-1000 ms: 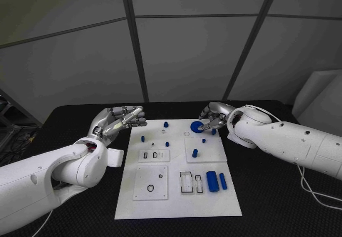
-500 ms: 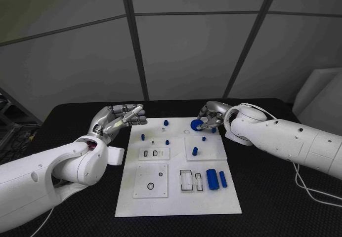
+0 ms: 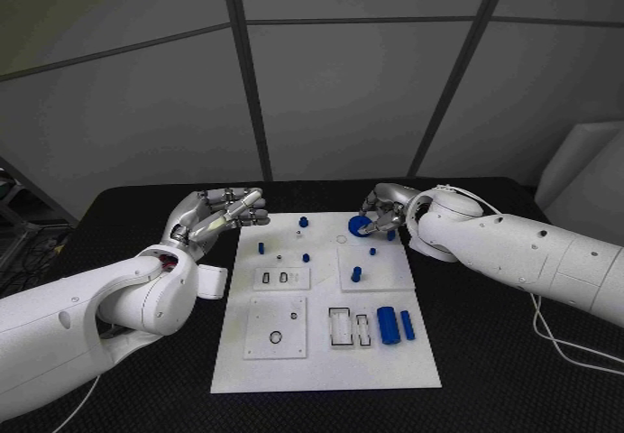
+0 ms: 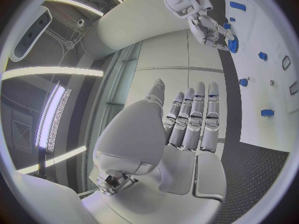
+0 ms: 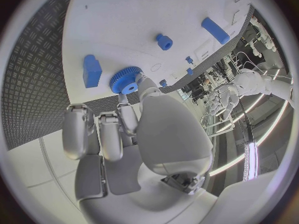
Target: Assemble the parts on the task board
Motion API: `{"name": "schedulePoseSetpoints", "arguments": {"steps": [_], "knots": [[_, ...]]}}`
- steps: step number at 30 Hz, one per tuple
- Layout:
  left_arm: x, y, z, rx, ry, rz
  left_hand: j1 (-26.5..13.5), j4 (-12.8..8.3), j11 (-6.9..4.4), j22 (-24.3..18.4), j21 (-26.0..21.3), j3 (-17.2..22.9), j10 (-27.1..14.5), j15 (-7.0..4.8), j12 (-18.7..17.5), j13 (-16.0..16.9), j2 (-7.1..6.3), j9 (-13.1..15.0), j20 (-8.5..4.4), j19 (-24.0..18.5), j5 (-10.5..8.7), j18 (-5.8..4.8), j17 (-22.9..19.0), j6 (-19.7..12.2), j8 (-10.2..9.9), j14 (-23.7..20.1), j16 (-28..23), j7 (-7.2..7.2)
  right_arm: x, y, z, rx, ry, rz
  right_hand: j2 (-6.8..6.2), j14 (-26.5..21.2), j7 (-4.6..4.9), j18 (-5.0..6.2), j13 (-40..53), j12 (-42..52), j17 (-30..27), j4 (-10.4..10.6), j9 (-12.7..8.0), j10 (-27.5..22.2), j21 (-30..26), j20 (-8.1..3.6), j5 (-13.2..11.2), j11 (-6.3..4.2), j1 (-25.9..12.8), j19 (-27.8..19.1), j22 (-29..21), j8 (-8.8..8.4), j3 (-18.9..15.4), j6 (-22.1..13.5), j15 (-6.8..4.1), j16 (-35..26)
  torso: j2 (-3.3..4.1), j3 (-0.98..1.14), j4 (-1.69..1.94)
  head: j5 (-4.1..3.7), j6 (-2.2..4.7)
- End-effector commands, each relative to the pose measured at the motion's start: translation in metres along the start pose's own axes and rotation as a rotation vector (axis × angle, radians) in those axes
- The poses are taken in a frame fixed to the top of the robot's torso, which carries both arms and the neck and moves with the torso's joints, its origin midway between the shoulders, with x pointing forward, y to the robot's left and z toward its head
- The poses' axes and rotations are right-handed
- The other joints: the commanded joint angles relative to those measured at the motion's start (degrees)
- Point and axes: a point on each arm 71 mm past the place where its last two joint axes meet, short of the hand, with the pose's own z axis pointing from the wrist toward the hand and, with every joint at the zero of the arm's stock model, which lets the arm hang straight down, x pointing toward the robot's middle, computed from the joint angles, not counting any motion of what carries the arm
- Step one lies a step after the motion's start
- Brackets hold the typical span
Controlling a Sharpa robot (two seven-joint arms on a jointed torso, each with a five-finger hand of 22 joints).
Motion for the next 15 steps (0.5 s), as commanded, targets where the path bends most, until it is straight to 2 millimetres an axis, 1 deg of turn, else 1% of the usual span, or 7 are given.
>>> {"name": "schedulePoseSetpoints", "arguments": {"steps": [1,4,5,7,9,10,15], "knots": [[0.0012,-0.0016,0.0005,0.010,0.014,0.001,0.58,-0.34,0.03,-0.10,-0.30,-0.11,0.20,0.00,-0.15,-0.05,0.14,-0.07,0.12,0.38,-0.24,0.39,0.05,0.15,-0.21,0.04,-0.34,0.00,0.0016,-0.0011,0.0004,0.010,0.022,-0.013,0.34,5.07,-0.23,-1.00,0.39,0.49,10.80,-0.35,0.10,0.60,0.37,0.00,0.30,-0.09,0.73,0.57,0.95,0.39,0.27,0.04,0.21,0.39,-0.01,0.05,-0.02,0.03,-0.06],[0.0009,-0.0017,0.0003,0.010,0.013,0.001,0.58,-0.34,0.03,-0.10,-0.30,-0.11,0.20,0.00,-0.15,-0.05,0.14,-0.07,0.12,0.38,-0.24,0.39,0.05,0.15,-0.21,0.04,-0.34,0.00,0.0017,-0.0018,0.0004,0.012,0.025,-0.012,0.79,5.08,-0.27,-1.04,0.77,0.84,10.89,-0.74,0.17,0.76,0.49,-0.01,0.26,-0.12,1.40,0.66,1.18,0.72,0.58,0.31,0.18,0.42,0.04,0.04,-0.04,0.01,-0.02],[0.0008,-0.0017,0.0003,0.010,0.013,0.002,0.58,-0.34,0.03,-0.10,-0.30,-0.11,0.20,0.00,-0.15,-0.05,0.14,-0.07,0.12,0.38,-0.24,0.39,0.05,0.15,-0.21,0.04,-0.34,0.00,0.0017,-0.0020,0.0004,0.013,0.025,-0.013,1.07,5.09,-0.29,-1.06,0.94,1.00,10.93,-0.94,0.21,0.84,0.54,-0.03,-0.14,-0.15,1.77,0.70,1.29,0.90,0.82,0.50,0.16,0.44,0.04,0.05,-0.06,0.03,0.01],[0.0008,-0.0017,0.0003,0.010,0.013,0.002,0.58,-0.34,0.03,-0.10,-0.30,-0.11,0.20,0.00,-0.15,-0.05,0.14,-0.07,0.12,0.38,-0.24,0.39,0.05,0.15,-0.21,0.04,-0.34,0.00,0.0016,-0.0022,0.0004,0.012,0.025,-0.013,1.98,5.10,-0.36,-1.09,1.27,1.27,11.02,-1.45,0.30,0.96,0.65,-0.07,-2.03,-0.22,2.79,0.76,1.47,1.36,1.79,1.07,0.10,0.48,0.01,0.06,-0.04,0.06,0.06],[0.0008,-0.0017,0.0002,0.010,0.013,0.001,0.58,-0.34,0.03,-0.10,-0.30,-0.11,0.20,0.00,-0.15,-0.05,0.14,-0.07,0.12,0.38,-0.24,0.39,0.05,0.15,-0.21,0.04,-0.34,0.00,0.0013,-0.0019,0.0005,0.009,0.020,-0.016,2.62,5.09,-0.48,-1.11,1.52,1.42,11.03,-2.38,0.47,0.98,0.74,-0.18,0.26,-0.41,4.25,0.80,1.63,2.07,3.32,2.40,-0.05,0.48,0.01,0.08,-0.02,0.06,0.06],[0.0008,-0.0017,0.0003,0.010,0.013,0.001,0.58,-0.34,0.03,-0.10,-0.30,-0.11,0.20,0.00,-0.15,-0.05,0.14,-0.07,0.12,0.38,-0.24,0.39,0.05,0.15,-0.21,0.04,-0.34,0.00,0.0011,-0.0017,0.0004,0.008,0.017,-0.017,2.64,5.09,-0.51,-1.12,1.57,1.45,11.04,-2.53,0.48,0.99,0.78,-0.22,0.66,-0.44,4.39,0.83,1.70,2.18,3.65,2.67,-0.07,0.48,0.01,0.07,-0.02,0.07,0.06],[0.0007,-0.0017,0.0003,0.010,0.014,0.001,0.58,-0.34,0.03,-0.10,-0.30,-0.11,0.20,0.00,-0.15,-0.05,0.14,-0.07,0.12,0.38,-0.24,0.39,0.05,0.15,-0.21,0.04,-0.34,0.00,-0.0007,0.0013,-0.0001,-0.014,-0.012,-0.027,2.84,5.13,-1.10,-1.22,2.46,2.23,11.24,-3.32,0.71,1.66,1.04,-0.48,0.48,-0.91,5.03,1.08,2.24,3.15,5.49,5.08,-0.43,0.55,-0.01,0.09,-0.02,0.15,-0.03]]}}
